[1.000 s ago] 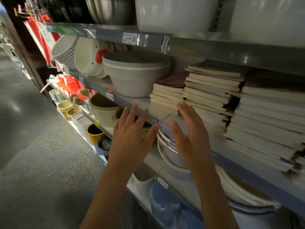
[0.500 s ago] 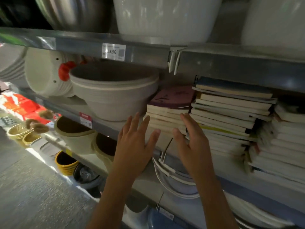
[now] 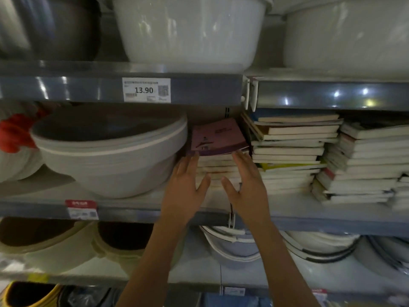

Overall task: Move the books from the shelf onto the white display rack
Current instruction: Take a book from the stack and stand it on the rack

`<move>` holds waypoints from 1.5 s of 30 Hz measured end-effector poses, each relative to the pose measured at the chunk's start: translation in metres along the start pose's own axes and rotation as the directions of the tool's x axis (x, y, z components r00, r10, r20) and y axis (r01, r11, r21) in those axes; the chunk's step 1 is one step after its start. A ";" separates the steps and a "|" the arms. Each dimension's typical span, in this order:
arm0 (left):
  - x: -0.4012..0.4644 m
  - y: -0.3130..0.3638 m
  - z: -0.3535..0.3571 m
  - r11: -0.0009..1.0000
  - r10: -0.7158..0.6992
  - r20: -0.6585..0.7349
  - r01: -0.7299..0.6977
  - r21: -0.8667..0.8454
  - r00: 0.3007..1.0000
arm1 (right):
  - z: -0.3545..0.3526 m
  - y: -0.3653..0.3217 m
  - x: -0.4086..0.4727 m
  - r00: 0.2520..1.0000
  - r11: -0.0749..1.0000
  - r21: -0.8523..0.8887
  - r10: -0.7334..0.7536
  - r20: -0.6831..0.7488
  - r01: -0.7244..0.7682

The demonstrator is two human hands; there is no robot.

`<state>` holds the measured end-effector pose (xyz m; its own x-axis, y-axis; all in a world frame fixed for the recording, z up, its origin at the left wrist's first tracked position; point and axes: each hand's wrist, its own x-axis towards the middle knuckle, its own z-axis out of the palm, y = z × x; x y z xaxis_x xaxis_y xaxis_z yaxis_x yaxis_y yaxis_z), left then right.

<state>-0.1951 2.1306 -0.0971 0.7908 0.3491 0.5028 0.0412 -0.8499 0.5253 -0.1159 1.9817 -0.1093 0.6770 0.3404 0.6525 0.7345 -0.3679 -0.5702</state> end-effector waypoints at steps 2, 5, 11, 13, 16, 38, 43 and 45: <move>0.014 -0.007 0.006 0.996 0.077 -0.033 -0.076 0.036 0.996 | 0.005 0.004 0.010 0.998 0.995 -0.075 -0.061 -0.026 0.059; 0.034 -0.015 0.015 0.979 0.184 -0.021 -0.182 0.096 0.983 | 0.010 0.016 0.026 0.989 0.971 -0.204 -0.137 -0.058 0.123; 0.056 -0.033 0.032 0.968 0.226 0.022 -0.227 0.109 0.974 | 0.019 0.034 0.035 0.984 0.869 -0.477 -0.171 -0.037 0.133; 0.055 -0.035 0.036 0.973 0.220 -0.025 -0.218 0.070 0.975 | 0.021 0.035 0.039 0.978 0.836 -0.529 -0.204 -0.053 0.146; 0.056 -0.037 0.040 0.978 0.205 -0.070 -0.206 -0.011 0.976 | 0.022 0.032 0.045 0.973 0.824 -0.552 -0.213 -0.088 0.131; 0.034 -0.033 0.039 0.907 -0.063 -0.137 -0.001 -0.421 0.989 | 0.039 0.013 0.019 0.959 0.975 -0.216 -0.014 -0.282 -0.050; 0.031 -0.008 0.040 0.741 -0.300 -0.098 0.167 -0.651 0.949 | 0.039 -0.004 0.008 0.878 0.955 0.052 0.289 -0.382 -0.292; 0.032 -0.004 0.040 0.743 -0.329 -0.130 0.172 -0.647 0.935 | 0.040 -0.007 0.008 0.876 0.943 0.056 0.325 -0.356 -0.327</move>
<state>-0.1453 2.1288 -0.1107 0.6463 0.6579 0.3866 -0.2286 -0.3165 0.9206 -0.1141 2.0213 -0.1196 0.8156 -0.1294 0.5639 0.4737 -0.4102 -0.7793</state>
